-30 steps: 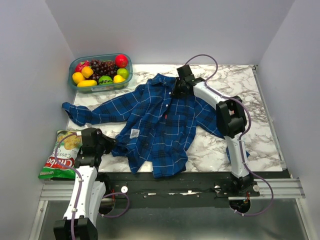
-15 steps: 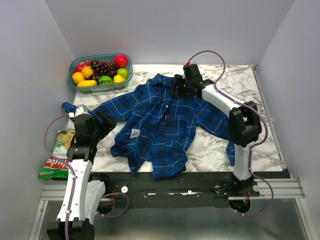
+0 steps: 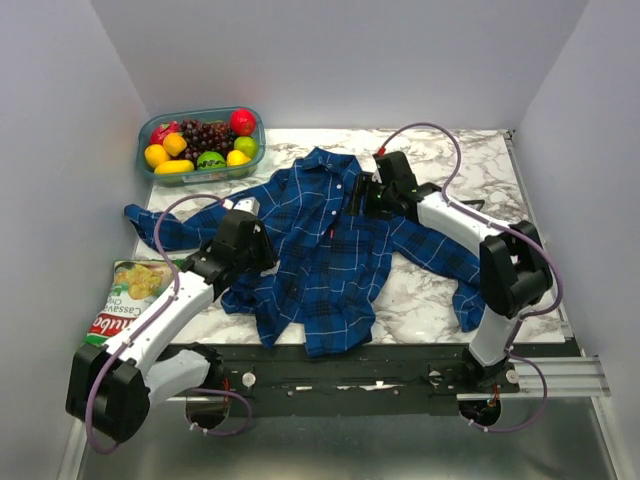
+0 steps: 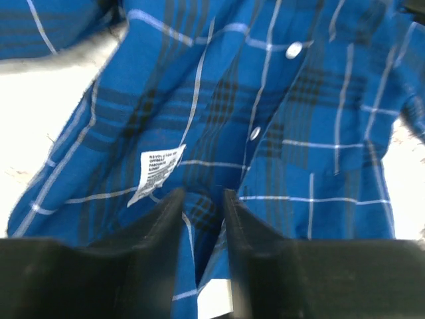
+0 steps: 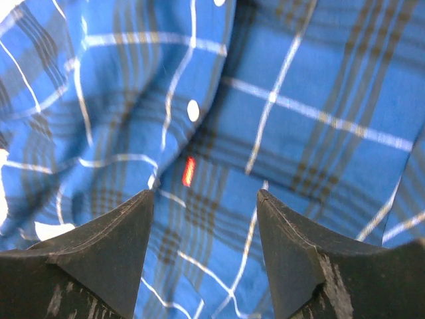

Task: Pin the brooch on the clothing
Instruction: Flatten out the crumpled clothing at the center of the board, then pick up the brooch from the brooch box.

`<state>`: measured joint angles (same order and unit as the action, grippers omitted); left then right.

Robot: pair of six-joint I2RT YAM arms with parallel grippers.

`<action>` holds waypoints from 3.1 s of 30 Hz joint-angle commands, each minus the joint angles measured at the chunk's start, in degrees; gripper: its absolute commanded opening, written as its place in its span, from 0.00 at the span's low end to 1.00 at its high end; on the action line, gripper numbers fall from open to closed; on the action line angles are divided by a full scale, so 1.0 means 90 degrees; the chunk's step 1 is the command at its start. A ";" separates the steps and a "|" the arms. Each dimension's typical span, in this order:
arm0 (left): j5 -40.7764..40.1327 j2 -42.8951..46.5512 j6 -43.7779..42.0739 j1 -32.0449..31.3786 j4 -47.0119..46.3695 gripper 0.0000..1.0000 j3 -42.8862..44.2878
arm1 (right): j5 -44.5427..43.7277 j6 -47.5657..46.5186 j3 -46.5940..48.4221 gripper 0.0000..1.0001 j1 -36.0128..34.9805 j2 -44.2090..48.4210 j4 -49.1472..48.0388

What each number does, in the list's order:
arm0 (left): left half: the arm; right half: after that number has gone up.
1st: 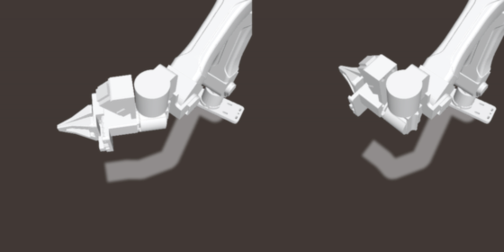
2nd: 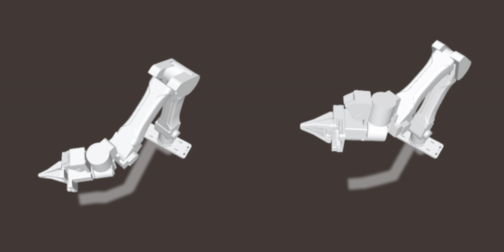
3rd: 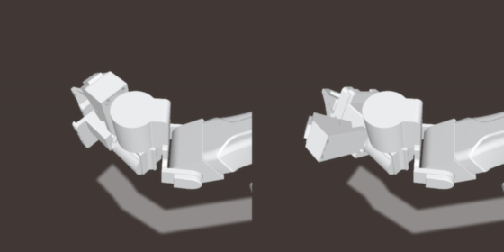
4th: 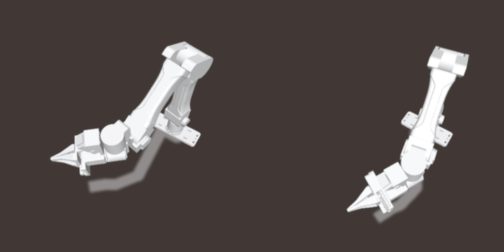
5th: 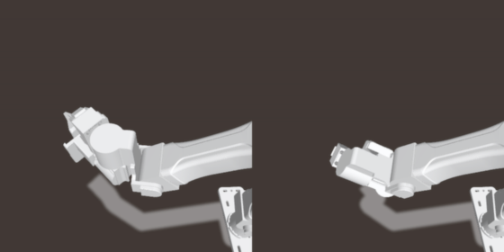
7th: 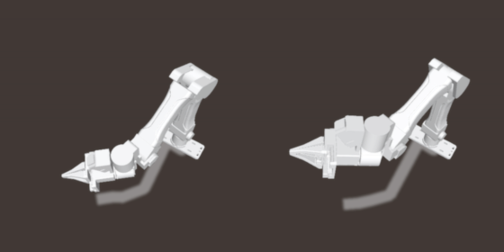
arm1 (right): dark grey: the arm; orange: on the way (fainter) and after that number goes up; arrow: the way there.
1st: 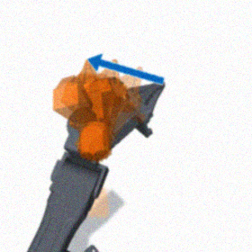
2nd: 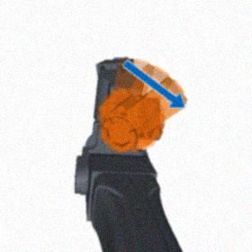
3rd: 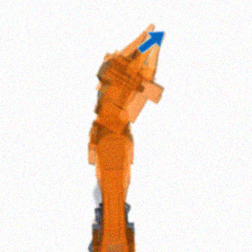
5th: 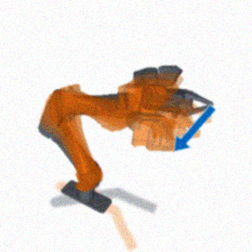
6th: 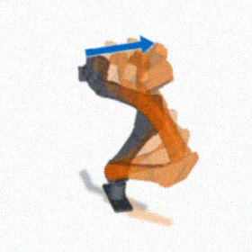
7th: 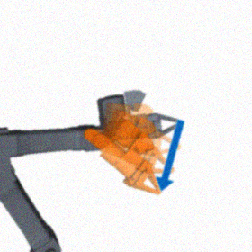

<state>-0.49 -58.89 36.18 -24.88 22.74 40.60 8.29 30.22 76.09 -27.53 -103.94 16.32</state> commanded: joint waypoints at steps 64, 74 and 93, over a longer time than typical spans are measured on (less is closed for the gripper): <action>0.1450 -0.5165 -0.2546 -0.2528 0.1302 0.99 0.5704 | -0.2085 -0.1013 -0.1404 0.97 0.2460 0.2616 0.2074; 0.1100 -0.4902 -0.2565 -0.2382 0.0559 0.99 0.4786 | -0.1752 -0.1170 -0.1042 0.90 0.3605 0.1325 0.1577; 0.1471 -0.4736 -0.2350 -0.2206 0.0549 0.99 0.4678 | -0.1644 -0.1678 -0.0086 0.79 0.4123 -0.0228 0.1273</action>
<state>11.25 -103.50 14.68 -44.73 28.40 83.09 -7.31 16.69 72.99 8.75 -103.98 28.86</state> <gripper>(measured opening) 0.988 0.800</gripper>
